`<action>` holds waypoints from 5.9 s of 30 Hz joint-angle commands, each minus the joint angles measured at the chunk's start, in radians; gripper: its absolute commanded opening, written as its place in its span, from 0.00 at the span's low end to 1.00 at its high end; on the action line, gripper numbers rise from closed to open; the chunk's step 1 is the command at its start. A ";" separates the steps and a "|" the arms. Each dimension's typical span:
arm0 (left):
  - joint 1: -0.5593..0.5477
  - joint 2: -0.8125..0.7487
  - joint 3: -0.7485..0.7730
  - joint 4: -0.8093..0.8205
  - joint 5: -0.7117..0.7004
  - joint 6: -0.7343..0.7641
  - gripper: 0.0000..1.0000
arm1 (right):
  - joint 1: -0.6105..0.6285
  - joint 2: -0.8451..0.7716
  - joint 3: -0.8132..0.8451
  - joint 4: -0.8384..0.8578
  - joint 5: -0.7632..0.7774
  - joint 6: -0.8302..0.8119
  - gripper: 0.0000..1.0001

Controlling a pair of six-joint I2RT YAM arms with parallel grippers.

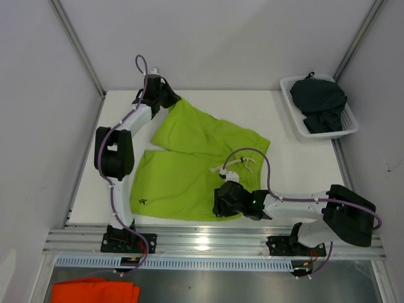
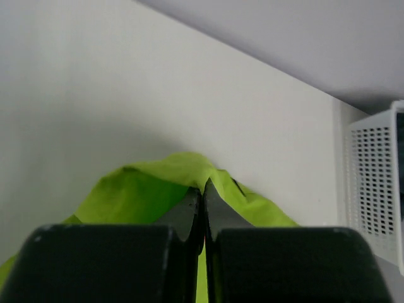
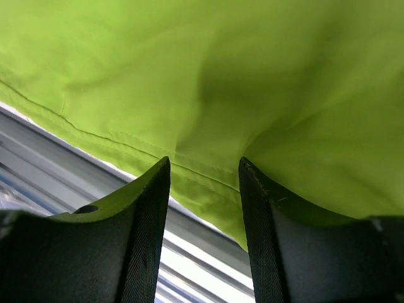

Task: Fold and stack the shorts
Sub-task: Flatten the shorts out, then fold the shorts

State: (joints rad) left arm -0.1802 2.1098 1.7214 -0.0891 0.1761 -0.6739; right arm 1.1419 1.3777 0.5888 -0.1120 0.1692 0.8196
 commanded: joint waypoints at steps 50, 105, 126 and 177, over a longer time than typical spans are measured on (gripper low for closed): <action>-0.067 -0.970 -1.027 -0.113 -0.090 0.000 0.99 | -0.932 0.825 1.114 -0.199 0.087 -0.174 0.37; -0.203 -0.911 -1.272 -0.058 -0.084 -0.196 0.98 | -0.800 -0.051 0.008 -0.181 0.194 0.355 0.20; -0.071 -0.722 -1.020 -0.193 -0.128 -0.056 0.96 | -0.844 0.020 0.036 -0.127 0.231 0.368 0.00; -0.212 -1.144 -1.287 -0.464 -0.251 -0.303 0.00 | -0.748 -0.144 0.040 -0.353 0.260 0.362 0.00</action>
State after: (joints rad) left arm -0.3866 1.0435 0.4335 -0.4763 -0.0490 -0.9848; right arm 0.3740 1.2774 0.6186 -0.3492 0.3885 1.1774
